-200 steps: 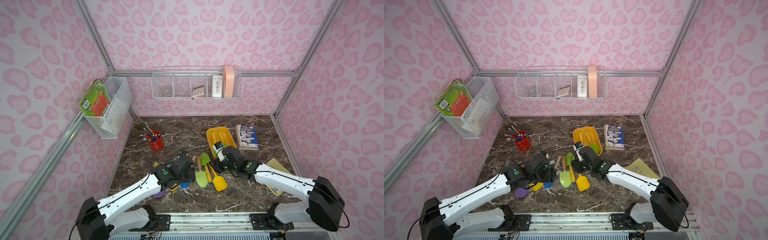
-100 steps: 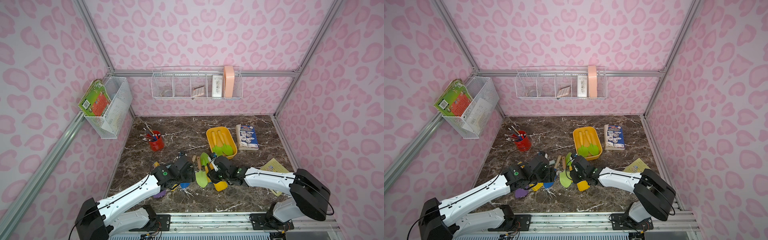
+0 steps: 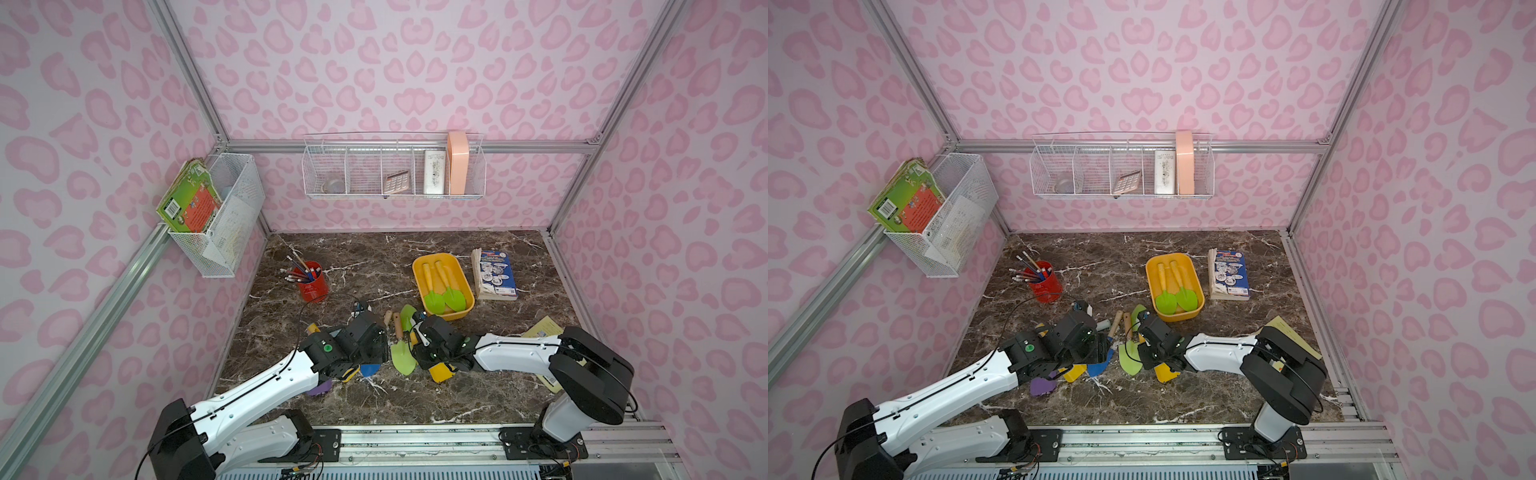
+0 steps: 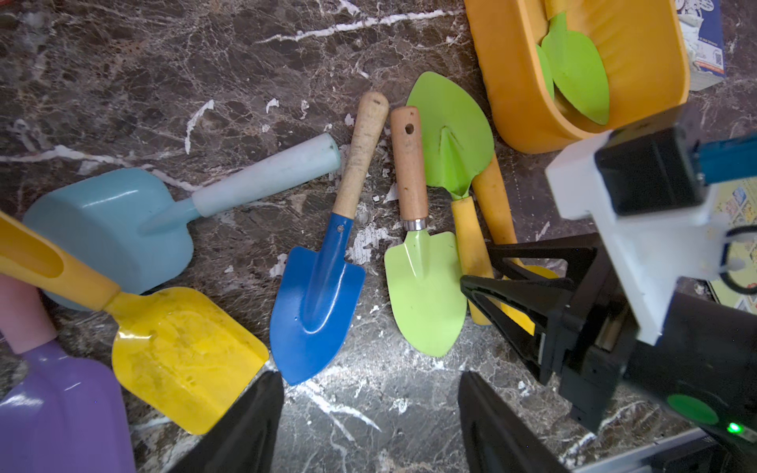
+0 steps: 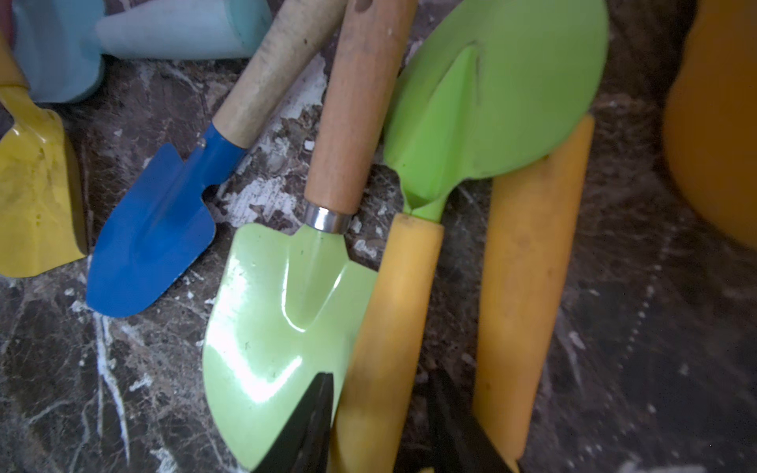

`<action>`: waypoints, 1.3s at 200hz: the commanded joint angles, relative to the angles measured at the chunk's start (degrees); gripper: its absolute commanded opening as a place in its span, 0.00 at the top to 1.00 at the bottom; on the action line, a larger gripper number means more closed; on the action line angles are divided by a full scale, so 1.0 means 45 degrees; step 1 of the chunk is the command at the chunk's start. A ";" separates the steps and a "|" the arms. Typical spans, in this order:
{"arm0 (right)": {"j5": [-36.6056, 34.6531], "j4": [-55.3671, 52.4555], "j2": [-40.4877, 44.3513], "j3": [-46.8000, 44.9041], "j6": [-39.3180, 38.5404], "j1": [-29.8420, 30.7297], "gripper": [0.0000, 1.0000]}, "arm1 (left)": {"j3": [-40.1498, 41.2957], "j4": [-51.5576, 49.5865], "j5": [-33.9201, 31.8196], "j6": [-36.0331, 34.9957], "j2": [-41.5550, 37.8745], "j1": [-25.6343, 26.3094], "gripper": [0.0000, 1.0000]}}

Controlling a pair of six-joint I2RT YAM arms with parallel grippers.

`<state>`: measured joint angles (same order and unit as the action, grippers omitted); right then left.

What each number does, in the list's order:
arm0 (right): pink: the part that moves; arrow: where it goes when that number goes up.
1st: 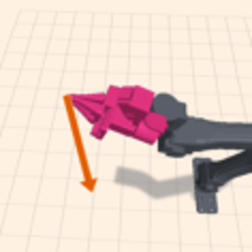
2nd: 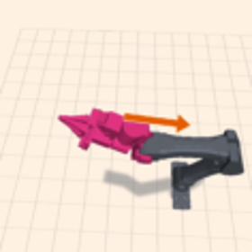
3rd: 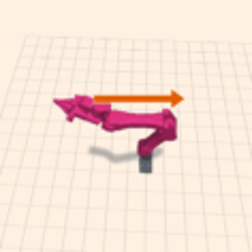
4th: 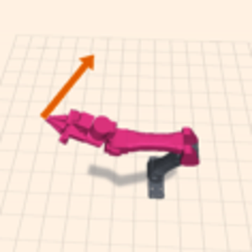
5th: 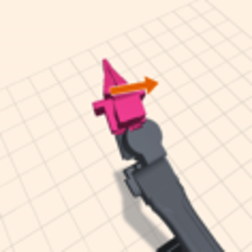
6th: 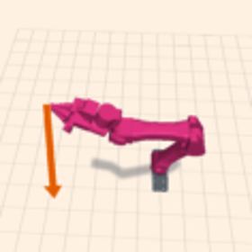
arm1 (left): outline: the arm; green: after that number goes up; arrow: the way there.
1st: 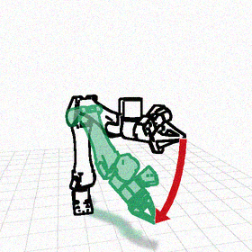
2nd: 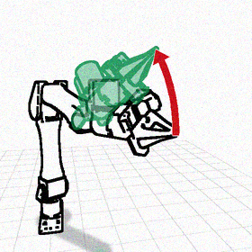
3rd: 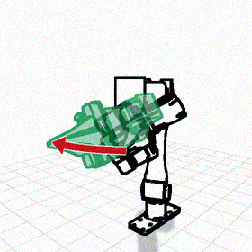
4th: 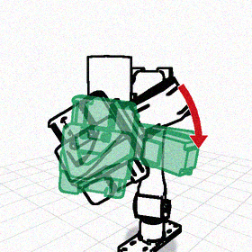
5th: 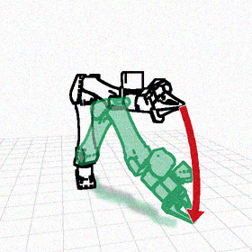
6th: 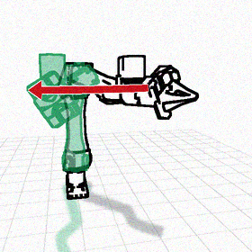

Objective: Put the shovel into the storage box
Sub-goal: Pick up the shovel from the center of the board, then place the shovel in the storage box.

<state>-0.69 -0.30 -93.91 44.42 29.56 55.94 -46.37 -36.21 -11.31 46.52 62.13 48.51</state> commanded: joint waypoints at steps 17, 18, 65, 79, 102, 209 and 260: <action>-0.0022 0.0190 -0.0075 0.0184 0.0015 0.0031 0.71 | 0.0070 0.0050 -0.0133 0.0046 -0.0056 -0.0007 0.27; -0.0022 0.0196 -0.0062 0.0185 0.0014 0.0030 0.72 | 0.0070 0.0054 -0.0128 0.0039 -0.0066 -0.0013 0.27; -0.0224 0.0004 0.0401 0.0184 -0.0032 0.0031 0.82 | -0.0249 0.0116 -0.0274 -0.0251 0.0039 -0.0020 0.26; -0.0312 -0.0068 0.0533 0.0205 -0.0079 0.0040 0.83 | -0.0373 0.0116 -0.0293 -0.0337 0.0109 -0.0023 0.26; -0.0461 -0.0193 0.0668 0.0322 -0.0110 0.0017 0.85 | -0.0524 0.0121 -0.0299 -0.0392 0.0197 -0.0034 0.25; 0.0070 -0.0046 0.3820 0.0033 -0.0554 -0.0498 0.86 | -0.1395 0.1009 0.0436 -0.1586 -0.0383 -0.0216 0.13; -0.0219 -0.0275 0.5271 -0.0192 -0.0646 -0.1416 0.86 | -0.1497 0.1947 0.1493 -0.1544 0.0073 -0.0235 0.14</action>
<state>-1.21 -2.00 -71.85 43.35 27.92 51.86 -52.58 -30.55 -7.77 40.27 61.25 47.48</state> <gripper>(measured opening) 0.232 0.859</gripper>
